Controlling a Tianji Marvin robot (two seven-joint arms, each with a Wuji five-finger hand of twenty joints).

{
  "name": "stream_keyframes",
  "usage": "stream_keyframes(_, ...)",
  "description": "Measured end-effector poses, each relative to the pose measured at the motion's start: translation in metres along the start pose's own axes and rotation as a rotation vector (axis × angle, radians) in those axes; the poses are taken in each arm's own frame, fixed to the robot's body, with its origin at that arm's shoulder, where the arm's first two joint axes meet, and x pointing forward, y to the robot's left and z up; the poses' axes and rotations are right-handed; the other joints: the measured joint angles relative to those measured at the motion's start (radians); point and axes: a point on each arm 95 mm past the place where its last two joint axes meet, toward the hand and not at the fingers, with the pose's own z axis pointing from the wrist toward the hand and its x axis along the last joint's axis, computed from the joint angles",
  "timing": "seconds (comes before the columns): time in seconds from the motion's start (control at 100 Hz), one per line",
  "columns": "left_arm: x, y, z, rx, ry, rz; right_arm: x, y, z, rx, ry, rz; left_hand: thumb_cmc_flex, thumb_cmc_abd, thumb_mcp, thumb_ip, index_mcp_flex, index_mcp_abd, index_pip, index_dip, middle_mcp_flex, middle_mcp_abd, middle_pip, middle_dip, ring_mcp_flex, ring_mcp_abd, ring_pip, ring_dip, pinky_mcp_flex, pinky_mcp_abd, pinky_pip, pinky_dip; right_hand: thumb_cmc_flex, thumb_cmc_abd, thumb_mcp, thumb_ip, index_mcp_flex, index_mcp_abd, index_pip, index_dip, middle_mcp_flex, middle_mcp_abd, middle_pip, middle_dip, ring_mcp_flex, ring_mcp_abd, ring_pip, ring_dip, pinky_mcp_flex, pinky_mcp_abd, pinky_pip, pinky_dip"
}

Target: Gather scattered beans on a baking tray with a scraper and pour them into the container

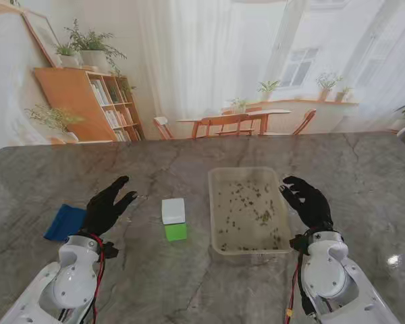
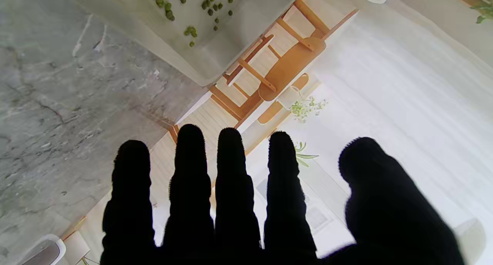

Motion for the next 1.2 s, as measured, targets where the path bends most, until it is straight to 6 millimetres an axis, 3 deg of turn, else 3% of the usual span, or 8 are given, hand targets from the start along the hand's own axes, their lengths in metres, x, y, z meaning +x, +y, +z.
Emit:
stream_keyframes(0.89,0.003,-0.002,-0.010,-0.006,0.011,0.080,-0.001,0.005,-0.004,-0.029,0.008,0.015,0.000,-0.004,0.000,0.000,0.000,0.000,0.000,0.010,0.000,-0.001,0.000,0.000,0.000,0.009,0.000,0.002,-0.009,0.000,0.006,0.000,0.000,0.000,0.000,0.000,0.000,0.000,0.000,0.000,0.000,0.000,0.000,0.000,0.000,0.000,0.000,0.000,0.000,0.000,0.000,0.000)
stream_keyframes(1.17,0.001,-0.005,-0.013,-0.097,0.005,0.124,-0.001,0.006,-0.005,-0.032,0.010,0.022,0.002,-0.057,-0.001,0.000,0.010,0.003,0.011,0.024,0.000,-0.013,0.000,0.011,0.000,0.008,0.000,0.016,-0.011,0.000,0.059,0.024,0.000,0.000,0.000,0.000,0.000,0.000,0.000,0.000,0.000,0.000,0.000,0.000,0.000,0.000,0.000,0.000,0.000,0.000,0.000,0.000)
stream_keyframes(1.2,0.000,-0.006,-0.014,-0.125,0.002,0.146,-0.001,0.006,-0.005,-0.032,0.009,0.022,0.002,-0.093,-0.002,0.000,0.010,0.010,0.011,0.028,0.000,-0.013,0.000,0.012,-0.002,0.006,0.000,0.020,-0.017,0.000,0.060,0.025,0.000,0.000,0.000,0.000,0.000,0.000,0.000,0.000,0.000,0.000,0.000,0.000,0.000,0.000,0.000,0.000,0.000,0.000,0.000,0.000)
